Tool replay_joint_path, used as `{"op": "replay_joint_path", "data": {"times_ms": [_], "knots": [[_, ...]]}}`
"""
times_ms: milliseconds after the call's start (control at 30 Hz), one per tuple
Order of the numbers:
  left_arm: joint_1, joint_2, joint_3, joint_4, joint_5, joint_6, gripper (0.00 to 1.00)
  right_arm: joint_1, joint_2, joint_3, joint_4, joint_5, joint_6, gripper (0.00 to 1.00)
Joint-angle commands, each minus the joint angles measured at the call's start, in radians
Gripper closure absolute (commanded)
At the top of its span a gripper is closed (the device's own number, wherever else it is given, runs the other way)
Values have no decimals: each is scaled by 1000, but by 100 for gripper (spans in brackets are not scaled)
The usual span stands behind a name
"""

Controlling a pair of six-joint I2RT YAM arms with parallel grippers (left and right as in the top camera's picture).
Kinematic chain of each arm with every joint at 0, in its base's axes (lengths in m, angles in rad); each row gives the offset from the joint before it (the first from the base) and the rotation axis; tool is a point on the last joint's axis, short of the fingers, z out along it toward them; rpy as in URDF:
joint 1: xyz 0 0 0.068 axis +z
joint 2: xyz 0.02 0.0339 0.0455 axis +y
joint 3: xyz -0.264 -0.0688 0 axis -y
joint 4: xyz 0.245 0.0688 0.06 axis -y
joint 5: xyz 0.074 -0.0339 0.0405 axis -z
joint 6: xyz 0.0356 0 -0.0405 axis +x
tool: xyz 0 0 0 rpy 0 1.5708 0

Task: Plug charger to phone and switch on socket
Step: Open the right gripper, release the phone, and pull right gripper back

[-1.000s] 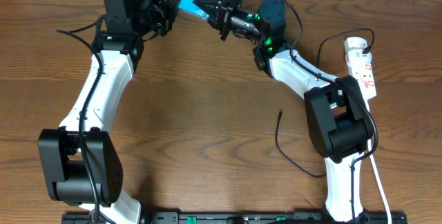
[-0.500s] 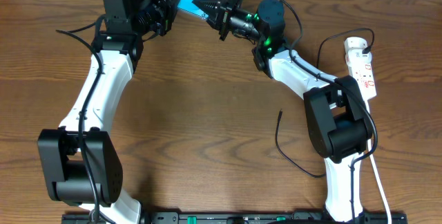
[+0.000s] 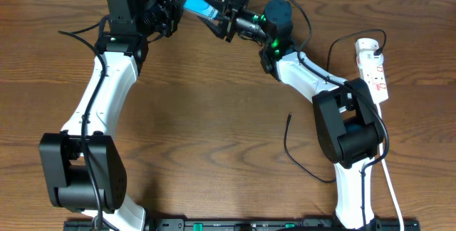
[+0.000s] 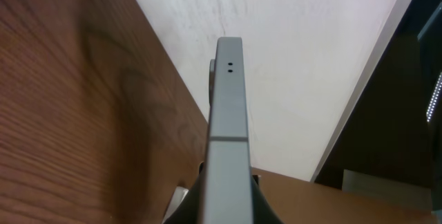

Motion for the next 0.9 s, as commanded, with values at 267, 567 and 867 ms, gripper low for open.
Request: {"op": "replay_joint_path", "data": {"times_ms": [267,567,867], "knots": [[3,-18,2,13,6,7,92,-9,-22,9,-39,-29,-114,2],[54,-18,2,-6,47,71,93,-76,-22,9,-111,-125,-278,1],[138,-18,2,-149,169,208,92,-196,-22,9,-354,-352,-686,1]]}}
